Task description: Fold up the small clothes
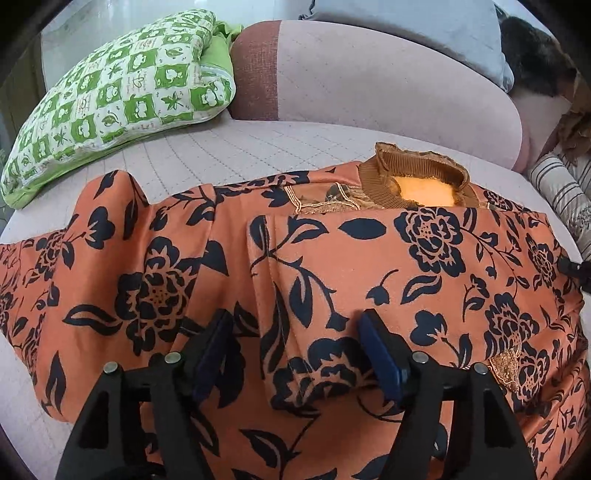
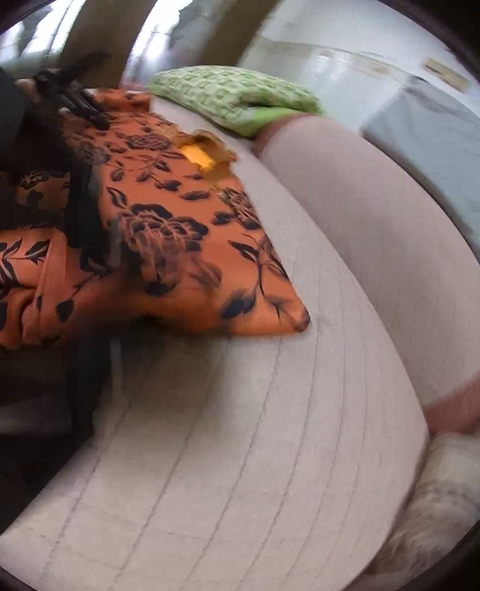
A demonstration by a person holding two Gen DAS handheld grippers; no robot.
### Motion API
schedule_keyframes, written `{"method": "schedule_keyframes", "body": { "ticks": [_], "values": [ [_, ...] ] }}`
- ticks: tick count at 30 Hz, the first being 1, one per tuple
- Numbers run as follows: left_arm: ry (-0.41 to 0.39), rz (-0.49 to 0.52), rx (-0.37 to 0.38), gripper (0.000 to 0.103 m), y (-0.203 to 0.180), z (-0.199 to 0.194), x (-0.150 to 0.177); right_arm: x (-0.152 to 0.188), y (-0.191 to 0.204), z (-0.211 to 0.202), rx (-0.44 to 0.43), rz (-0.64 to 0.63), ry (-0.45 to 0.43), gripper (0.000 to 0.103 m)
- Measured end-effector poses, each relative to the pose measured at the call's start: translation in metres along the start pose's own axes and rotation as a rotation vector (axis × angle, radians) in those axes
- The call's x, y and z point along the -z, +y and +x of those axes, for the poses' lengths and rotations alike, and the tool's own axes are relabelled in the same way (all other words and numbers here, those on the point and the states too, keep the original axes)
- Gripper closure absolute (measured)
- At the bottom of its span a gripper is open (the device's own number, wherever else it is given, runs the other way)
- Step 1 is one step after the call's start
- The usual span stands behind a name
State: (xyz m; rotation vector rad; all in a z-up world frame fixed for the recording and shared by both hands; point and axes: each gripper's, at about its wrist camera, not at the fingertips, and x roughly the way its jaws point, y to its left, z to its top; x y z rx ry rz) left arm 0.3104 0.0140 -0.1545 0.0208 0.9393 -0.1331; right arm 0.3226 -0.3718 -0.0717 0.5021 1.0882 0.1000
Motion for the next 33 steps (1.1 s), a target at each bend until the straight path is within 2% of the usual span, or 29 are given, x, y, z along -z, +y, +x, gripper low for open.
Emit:
{"method": "schedule_keyframes", "body": {
  "ticks": [3,6,7,9,10,11,12,13,14,15,16,18,19,21,22,23,24,25,26,27,29,31,33],
  "values": [
    [-0.003,0.013,-0.014,0.031,-0.002,0.001,-0.002,-0.004,0.023,-0.016,0.077,-0.124,-0.046,0.095],
    [-0.024,0.019,0.02,0.031,-0.007,-0.006,-0.002,-0.003,0.037,-0.044,0.137,-0.191,-0.182,0.096],
    [-0.034,0.027,0.025,0.031,-0.01,-0.007,-0.001,-0.004,0.043,-0.044,0.164,-0.221,-0.203,0.096],
    [0.001,0.061,-0.002,0.029,-0.018,0.005,0.001,-0.006,0.031,-0.017,0.175,-0.211,-0.111,0.096],
    [-0.004,0.058,-0.006,0.028,-0.017,0.006,0.001,-0.001,0.015,0.003,0.225,-0.199,-0.06,0.095],
    [-0.001,0.053,-0.005,0.028,-0.017,0.004,-0.001,0.004,0.0,0.01,0.203,-0.168,-0.046,0.09],
    [0.004,0.052,0.002,0.028,-0.015,0.003,-0.002,0.007,-0.011,0.002,0.136,-0.101,-0.091,0.09],
    [0.008,0.052,0.009,0.028,-0.013,0.0,-0.002,0.008,-0.014,-0.006,0.113,-0.049,-0.11,0.084],
    [0.002,0.053,0.006,0.028,-0.01,-0.005,-0.003,0.008,-0.012,-0.013,0.138,-0.03,-0.115,0.069],
    [-0.013,0.052,0.003,0.028,-0.008,-0.01,-0.004,0.008,-0.008,-0.025,0.176,-0.037,-0.134,0.061],
    [-0.04,0.047,0.005,0.028,-0.006,-0.018,-0.004,0.009,-0.002,-0.037,0.171,-0.045,-0.163,0.06],
    [-0.067,0.06,0.024,0.028,-0.006,-0.027,-0.001,0.011,0.007,-0.065,0.089,-0.049,-0.203,0.059],
    [-0.058,0.08,0.011,0.028,-0.009,-0.024,0.001,0.015,0.014,-0.076,0.029,-0.044,-0.203,0.057],
    [0.041,0.089,-0.017,0.025,-0.009,0.001,0.004,0.024,0.025,-0.074,-0.091,-0.033,-0.17,0.043],
    [0.022,0.06,-0.004,0.022,-0.006,0.004,0.005,0.03,0.028,-0.062,-0.134,-0.027,-0.114,0.036],
    [0.022,0.041,0.008,0.022,-0.003,0.002,0.003,0.035,0.019,-0.042,-0.088,0.001,-0.031,0.035],
    [0.039,0.031,0.01,0.022,-0.001,-0.003,0.0,0.04,0.002,-0.028,-0.049,0.062,0.015,0.036],
    [0.047,0.019,0.016,0.022,0.001,-0.009,-0.002,0.044,-0.011,-0.032,-0.062,0.136,-0.022,0.049],
    [0.024,0.001,0.043,0.022,0.008,-0.027,-0.002,0.046,-0.013,-0.04,-0.064,0.17,-0.048,0.058],
    [-0.016,-0.002,0.055,0.022,0.015,-0.041,-0.002,0.049,-0.006,-0.056,-0.055,0.178,-0.081,0.057],
    [-0.115,-0.023,0.034,0.022,0.04,-0.078,0.004,0.061,0.025,-0.085,-0.026,0.071,-0.148,0.032],
    [-0.159,-0.111,0.038,0.022,0.077,-0.101,0.014,0.082,0.053,-0.105,-0.038,-0.009,-0.18,0.031],
    [-0.161,-0.298,0.068,0.022,0.135,-0.114,0.026,0.117,0.074,-0.116,-0.061,-0.089,-0.19,0.029]
  ]
}}
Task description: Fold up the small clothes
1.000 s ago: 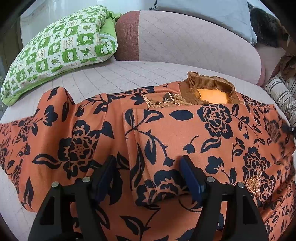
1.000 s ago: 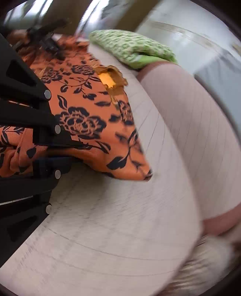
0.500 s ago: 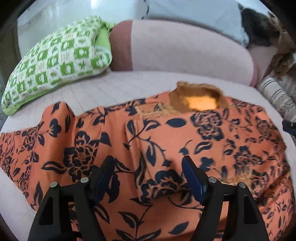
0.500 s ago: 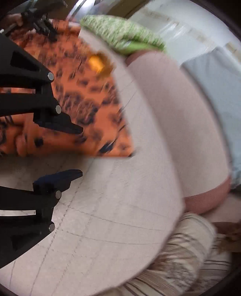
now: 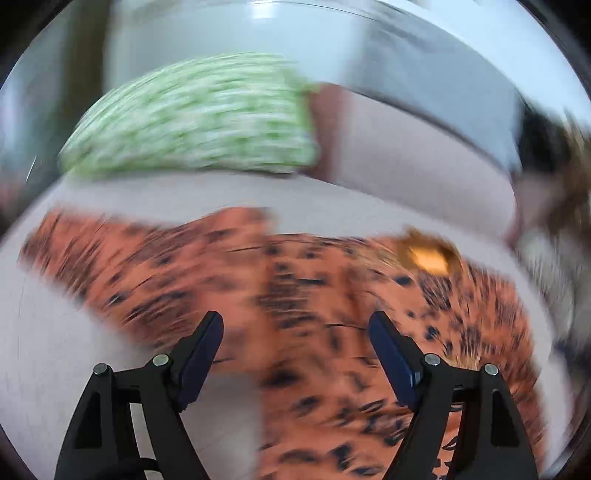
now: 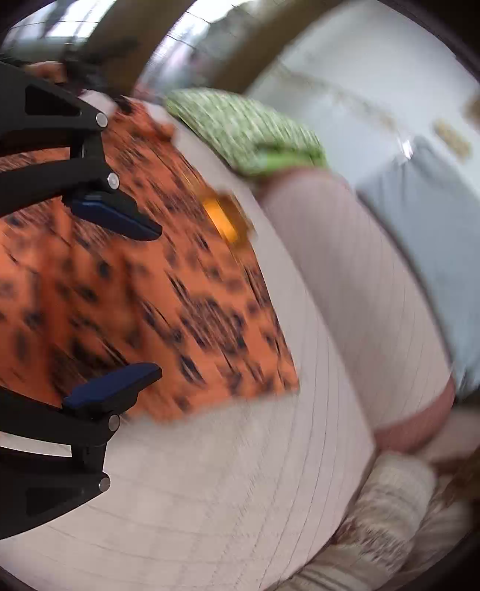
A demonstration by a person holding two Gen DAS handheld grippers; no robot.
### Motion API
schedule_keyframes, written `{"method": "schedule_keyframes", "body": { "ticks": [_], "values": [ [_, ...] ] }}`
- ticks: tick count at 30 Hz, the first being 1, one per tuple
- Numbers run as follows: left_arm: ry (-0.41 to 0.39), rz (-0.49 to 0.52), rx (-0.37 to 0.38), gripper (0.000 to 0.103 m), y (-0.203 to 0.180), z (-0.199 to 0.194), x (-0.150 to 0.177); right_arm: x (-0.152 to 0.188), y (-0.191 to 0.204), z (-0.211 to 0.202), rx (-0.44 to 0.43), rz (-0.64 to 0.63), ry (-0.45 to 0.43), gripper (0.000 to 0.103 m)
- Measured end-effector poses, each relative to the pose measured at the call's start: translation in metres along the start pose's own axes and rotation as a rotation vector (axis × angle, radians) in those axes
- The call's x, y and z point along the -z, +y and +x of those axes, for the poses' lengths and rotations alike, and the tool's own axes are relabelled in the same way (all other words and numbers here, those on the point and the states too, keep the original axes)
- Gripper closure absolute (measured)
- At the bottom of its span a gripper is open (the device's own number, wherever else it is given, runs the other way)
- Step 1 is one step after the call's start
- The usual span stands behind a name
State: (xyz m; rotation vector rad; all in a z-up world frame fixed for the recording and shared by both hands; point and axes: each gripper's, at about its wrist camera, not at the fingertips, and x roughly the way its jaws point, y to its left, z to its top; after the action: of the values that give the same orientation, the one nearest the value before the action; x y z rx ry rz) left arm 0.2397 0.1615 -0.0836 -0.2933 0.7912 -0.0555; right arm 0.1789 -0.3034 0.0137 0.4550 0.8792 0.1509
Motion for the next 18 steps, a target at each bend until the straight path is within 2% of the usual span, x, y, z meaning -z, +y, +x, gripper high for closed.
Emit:
{"method": "schedule_keyframes", "body": {
  "ticks": [3,5,6,8,10,13,18],
  "values": [
    [0.02,-0.334,0.009,0.022,0.098,-0.006,-0.001,0.042,0.025,-0.004,0.034,-0.102,-0.019,0.028],
    [0.03,-0.561,0.026,0.022,0.159,0.0,0.002,0.066,0.024,0.004,0.059,-0.117,-0.016,0.028],
    [0.034,-0.62,0.028,0.022,0.177,0.003,0.003,0.075,0.021,0.016,0.067,-0.099,0.009,0.028],
    [0.026,-0.705,0.031,0.022,0.205,0.01,0.002,0.082,0.014,0.027,0.073,-0.092,0.033,0.028],
    [-0.003,-0.744,0.051,0.022,0.223,0.014,-0.006,0.08,0.014,0.038,0.072,-0.109,0.024,0.028],
    [-0.02,-0.809,0.059,0.022,0.239,0.023,-0.014,0.075,0.011,0.041,0.061,-0.1,0.017,0.028],
    [-0.031,-0.873,0.021,0.022,0.25,0.035,-0.028,0.077,0.009,0.051,0.053,-0.077,0.023,0.028]
  ]
}}
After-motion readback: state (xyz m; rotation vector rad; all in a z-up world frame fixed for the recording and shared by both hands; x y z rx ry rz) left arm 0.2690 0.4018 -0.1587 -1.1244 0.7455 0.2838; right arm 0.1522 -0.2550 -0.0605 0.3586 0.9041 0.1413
